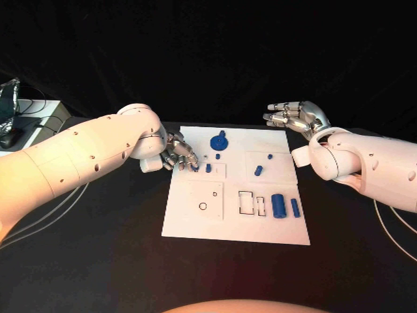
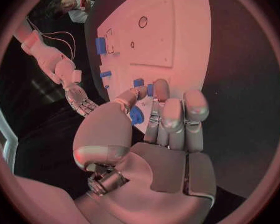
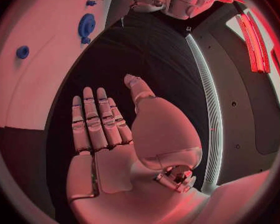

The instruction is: Assemble the parts on the task board

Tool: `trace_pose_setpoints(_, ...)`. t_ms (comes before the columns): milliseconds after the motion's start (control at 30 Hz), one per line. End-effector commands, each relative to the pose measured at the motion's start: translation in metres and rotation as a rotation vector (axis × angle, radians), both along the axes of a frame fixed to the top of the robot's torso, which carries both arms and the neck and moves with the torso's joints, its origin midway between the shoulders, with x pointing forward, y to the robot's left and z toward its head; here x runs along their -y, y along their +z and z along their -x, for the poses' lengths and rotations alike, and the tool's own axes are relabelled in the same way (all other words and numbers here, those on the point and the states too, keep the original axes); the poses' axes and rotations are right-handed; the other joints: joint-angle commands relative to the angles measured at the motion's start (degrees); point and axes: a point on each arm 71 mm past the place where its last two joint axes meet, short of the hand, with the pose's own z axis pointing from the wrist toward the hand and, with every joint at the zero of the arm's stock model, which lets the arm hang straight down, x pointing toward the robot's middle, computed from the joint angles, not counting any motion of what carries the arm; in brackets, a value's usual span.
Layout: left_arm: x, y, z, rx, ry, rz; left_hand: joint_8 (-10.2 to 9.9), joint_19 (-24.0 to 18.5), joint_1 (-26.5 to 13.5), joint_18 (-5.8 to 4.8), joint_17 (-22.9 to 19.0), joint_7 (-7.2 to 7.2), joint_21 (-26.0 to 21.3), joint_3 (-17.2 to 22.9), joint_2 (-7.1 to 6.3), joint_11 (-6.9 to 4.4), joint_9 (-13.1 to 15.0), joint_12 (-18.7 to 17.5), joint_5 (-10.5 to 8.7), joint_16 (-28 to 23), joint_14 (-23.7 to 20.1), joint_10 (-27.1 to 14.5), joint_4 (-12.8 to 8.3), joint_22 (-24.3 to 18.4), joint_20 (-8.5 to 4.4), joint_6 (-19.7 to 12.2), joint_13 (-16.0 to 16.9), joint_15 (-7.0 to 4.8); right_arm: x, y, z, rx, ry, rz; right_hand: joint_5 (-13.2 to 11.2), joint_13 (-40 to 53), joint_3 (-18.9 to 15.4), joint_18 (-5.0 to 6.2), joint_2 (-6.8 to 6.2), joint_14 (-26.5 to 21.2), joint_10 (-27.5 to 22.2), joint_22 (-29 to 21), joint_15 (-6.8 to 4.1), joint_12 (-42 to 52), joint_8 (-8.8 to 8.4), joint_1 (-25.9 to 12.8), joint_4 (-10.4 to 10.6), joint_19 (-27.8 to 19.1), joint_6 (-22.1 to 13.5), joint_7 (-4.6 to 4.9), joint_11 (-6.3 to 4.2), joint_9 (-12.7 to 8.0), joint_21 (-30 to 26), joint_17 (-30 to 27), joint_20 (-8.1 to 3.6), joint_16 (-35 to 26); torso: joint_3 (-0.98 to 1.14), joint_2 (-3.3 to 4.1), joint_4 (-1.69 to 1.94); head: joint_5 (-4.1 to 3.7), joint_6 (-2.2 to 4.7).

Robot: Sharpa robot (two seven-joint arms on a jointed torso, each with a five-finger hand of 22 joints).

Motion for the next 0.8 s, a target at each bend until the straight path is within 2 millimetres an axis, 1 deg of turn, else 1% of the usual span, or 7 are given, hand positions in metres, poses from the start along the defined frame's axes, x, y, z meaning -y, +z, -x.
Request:
trace_pose_setpoints(33, 0.005, 0.0, 0.002, -0.034, -0.009, -0.011, 0.3, 0.3, -0.7, -0.33, 0.2, -1.22, 0.4, 8.6, 0.17, -1.36, 0.1, 0.3, -0.31, 0.5, 0.5, 2.0, -8.8, 5.7, 0.31, 1.5, 0.1, 0.0, -0.002, 0.002, 0.0, 0.01, 0.016, 0.005, 0.3, -0.1, 0.1, -0.67, 0.03, 0.1, 0.2, 0.0, -0.03, -0.2, -0.18, -0.3, -0.1, -0.3, 0.3, 1.72, 0.17, 0.0, -0.2, -0.1, 0.13, -0.3, -0.01, -0.02, 0.0, 0.05, 0.07)
trace_pose_setpoints(267, 0.011, 0.003, 0.001, 0.023, 0.0, -0.032, 0.4, 0.8, -0.6, -0.39, 0.8, -1.51, 1.2, 8.0, 0.16, -1.58, 0.1, 0.4, -0.29, 1.1, 0.7, 2.6, -8.5, 5.9, 0.51, 1.9, 0.4, -0.11, -0.003, 0.002, 0.0, 0.012, 0.018, 0.005, 0.4, -0.1, 0.2, -0.66, 0.01, 0.1, 0.2, 0.0, -0.01, -0.2, -0.18, -0.3, -0.2, -0.3, 0.3, 1.72, 0.18, 0.0, -0.2, -0.1, 0.12, -0.3, -0.02, 0.0, 0.07, 0.07, 0.11)
trace_pose_setpoints(467, 0.018, 0.004, 0.002, 0.08, -0.021, -0.064, 0.3, 1.0, 0.7, -0.52, 0.9, -1.59, 1.7, 7.7, -0.74, -1.62, 0.0, 0.0, -0.11, 1.3, 0.7, 3.0, -7.6, 6.1, 0.4, 2.2, 0.6, -0.12, -0.003, 0.002, 0.0, 0.012, 0.019, 0.005, 0.4, -0.1, 0.2, -0.66, 0.01, 0.1, 0.2, 0.0, -0.01, -0.2, -0.18, -0.3, -0.2, -0.3, 0.3, 1.72, 0.18, 0.0, -0.2, -0.1, 0.12, -0.3, -0.05, -0.01, 0.04, 0.08, 0.12)
trace_pose_setpoints(600, 0.021, 0.004, 0.002, 0.102, -0.037, -0.091, 0.2, 1.1, 1.4, -0.72, 1.0, -1.64, 2.0, 7.7, -1.32, -1.67, -0.1, -0.2, 0.22, 1.5, 0.7, 3.2, -7.2, 6.2, 0.09, 2.4, 0.7, -0.12, -0.004, 0.002, 0.0, 0.012, 0.019, 0.005, 0.5, -0.1, 0.3, -0.67, 0.02, 0.0, 0.2, 0.0, -0.01, -0.2, -0.18, -0.4, -0.3, -0.3, 0.3, 1.72, 0.16, 0.0, -0.2, -0.1, 0.11, -0.3, -0.05, -0.01, 0.02, 0.13, 0.11)
trace_pose_setpoints(667, 0.021, 0.005, 0.002, 0.112, -0.044, -0.106, 0.1, 1.2, 1.9, -0.92, 1.1, -1.68, 2.2, 7.6, -1.84, -1.72, -0.2, -0.3, 0.93, 1.7, 0.7, 3.4, -6.9, 6.2, -0.19, 2.7, 0.8, -0.16, -0.004, 0.002, 0.0, 0.012, 0.02, 0.005, 0.5, -0.1, 0.3, -0.67, 0.02, 0.0, 0.2, 0.0, -0.01, -0.2, -0.18, -0.4, -0.3, -0.3, 0.3, 1.72, 0.16, 0.0, -0.2, -0.1, 0.11, -0.3, -0.03, -0.01, 0.0, 0.19, 0.14)
trace_pose_setpoints(767, 0.022, 0.005, 0.002, 0.12, -0.052, -0.125, 0.0, 1.3, 2.4, -1.12, 1.3, -1.73, 2.3, 7.1, -2.24, -1.77, -0.2, -0.5, 1.88, 1.9, 0.7, 3.7, -6.5, 6.2, -0.47, 2.9, 0.9, -0.2, -0.004, 0.002, 0.0, 0.012, 0.02, 0.005, 0.5, -0.1, 0.3, -0.67, 0.02, 0.0, 0.2, 0.0, -0.01, -0.2, -0.18, -0.4, -0.3, -0.3, 0.3, 1.72, 0.16, 0.0, -0.2, -0.1, 0.11, -0.3, -0.05, 0.04, -0.01, 0.18, 0.14)
trace_pose_setpoints(800, 0.022, 0.005, 0.002, 0.121, -0.054, -0.13, 0.0, 1.4, 2.6, -1.17, 1.3, -1.76, 2.4, 6.8, -2.42, -1.79, -0.2, -0.5, 2.92, 1.9, 0.8, 3.7, -6.5, 6.2, -0.54, 3.0, 1.0, -0.2, -0.004, 0.002, 0.0, 0.012, 0.019, 0.005, 0.5, -0.1, 0.3, -0.67, 0.02, 0.0, 0.2, 0.0, -0.01, -0.2, -0.18, -0.4, -0.3, -0.3, 0.3, 1.72, 0.16, 0.0, -0.2, -0.1, 0.11, -0.3, -0.06, 0.05, -0.01, 0.18, 0.15)
